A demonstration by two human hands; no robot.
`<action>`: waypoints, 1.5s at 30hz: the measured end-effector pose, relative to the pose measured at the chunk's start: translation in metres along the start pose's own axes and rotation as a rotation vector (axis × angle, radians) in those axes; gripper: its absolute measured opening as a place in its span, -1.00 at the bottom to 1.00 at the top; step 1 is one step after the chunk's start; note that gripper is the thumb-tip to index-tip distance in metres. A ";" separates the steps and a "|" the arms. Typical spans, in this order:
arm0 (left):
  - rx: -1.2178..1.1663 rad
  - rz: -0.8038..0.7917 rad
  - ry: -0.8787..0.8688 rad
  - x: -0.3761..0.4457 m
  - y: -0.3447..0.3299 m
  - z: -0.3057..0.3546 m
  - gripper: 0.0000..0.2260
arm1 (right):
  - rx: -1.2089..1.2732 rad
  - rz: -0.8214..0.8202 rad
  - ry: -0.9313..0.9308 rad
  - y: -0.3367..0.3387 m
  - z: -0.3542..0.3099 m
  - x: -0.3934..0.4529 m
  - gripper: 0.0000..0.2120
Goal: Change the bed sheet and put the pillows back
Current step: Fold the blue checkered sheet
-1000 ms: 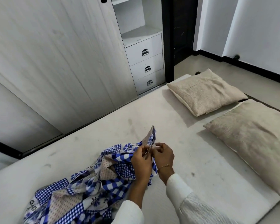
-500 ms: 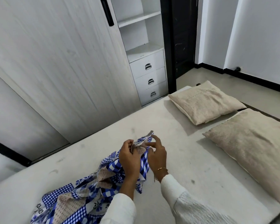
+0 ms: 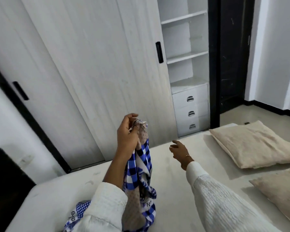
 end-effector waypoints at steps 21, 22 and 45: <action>-0.369 0.280 0.002 -0.036 0.238 0.104 -0.68 | 0.273 -1.175 -0.163 -0.285 -0.160 -0.091 -0.79; -0.358 0.321 0.003 -0.039 0.247 0.103 -0.69 | 0.298 -1.181 -0.150 -0.290 -0.163 -0.092 -0.80; 0.101 0.890 -0.266 0.200 0.264 0.215 -0.88 | 0.217 0.006 0.865 -0.062 -0.498 -0.040 -0.87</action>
Point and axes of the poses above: each hand's wrist, its own x-axis towards the middle knuckle, its own y-axis out of the back of the hand, z = x × y, the point moved 1 cm from there along x, towards the middle knuckle, and after that the axes turned 4 degrees about -x, right-handed, at the moved point
